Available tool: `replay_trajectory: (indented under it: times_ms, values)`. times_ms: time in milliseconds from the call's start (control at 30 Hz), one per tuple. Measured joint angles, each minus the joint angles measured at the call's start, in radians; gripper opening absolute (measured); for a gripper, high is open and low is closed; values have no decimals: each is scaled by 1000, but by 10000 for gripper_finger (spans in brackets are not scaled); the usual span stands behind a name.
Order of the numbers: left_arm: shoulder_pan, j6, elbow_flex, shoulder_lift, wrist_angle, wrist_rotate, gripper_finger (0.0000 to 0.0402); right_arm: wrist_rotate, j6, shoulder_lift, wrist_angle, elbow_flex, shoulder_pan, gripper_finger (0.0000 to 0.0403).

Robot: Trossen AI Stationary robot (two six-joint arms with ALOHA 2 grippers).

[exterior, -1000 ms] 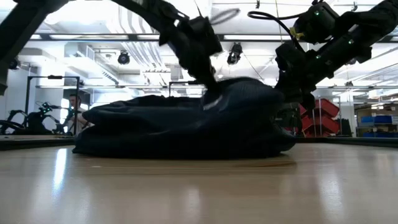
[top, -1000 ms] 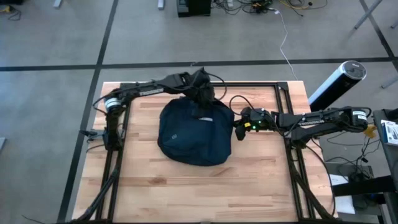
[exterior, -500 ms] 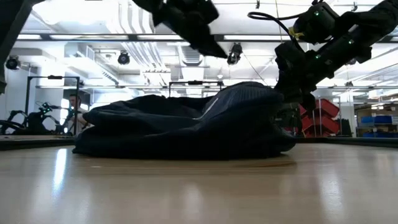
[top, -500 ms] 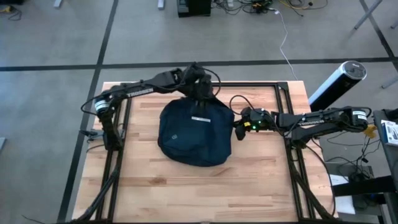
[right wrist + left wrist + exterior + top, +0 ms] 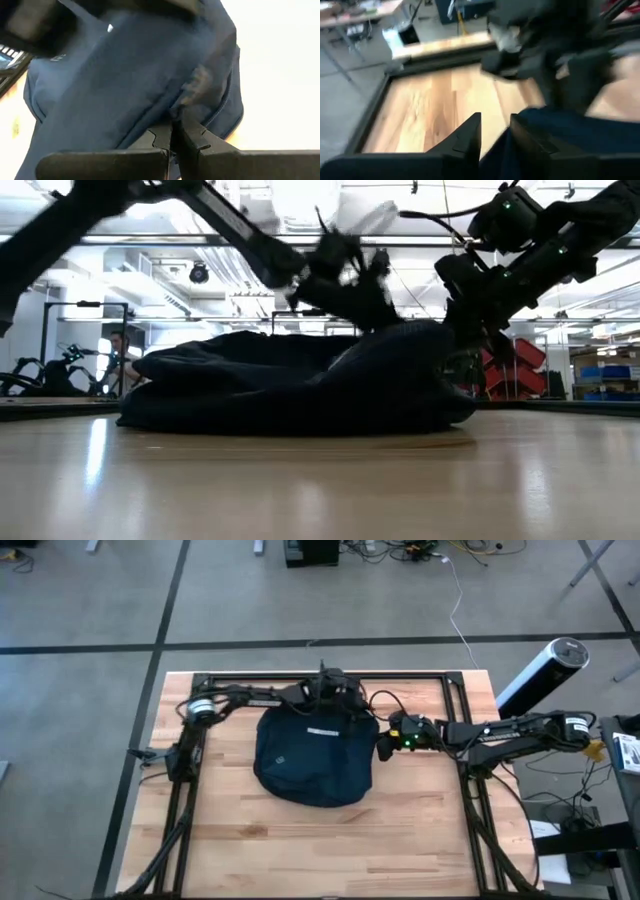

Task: Unpack backpack
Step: Open the black backpack

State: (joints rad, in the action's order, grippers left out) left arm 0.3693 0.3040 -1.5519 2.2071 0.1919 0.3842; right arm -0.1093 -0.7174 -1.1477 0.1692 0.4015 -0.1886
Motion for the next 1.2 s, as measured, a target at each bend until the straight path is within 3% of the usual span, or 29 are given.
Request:
replay_trajectory:
  times_ms: [167,600,1200]
  values:
    - [30,15,-85,143,-91,-21,64,-5,-84,-17,-5,0,35,0]
    - [28,39,-107,95,-212,-78,39,-61,-267,-27,-7,0,203,0]
    - [28,44,-106,98,-217,-86,36,-83,-558,-41,-7,111,658,0]
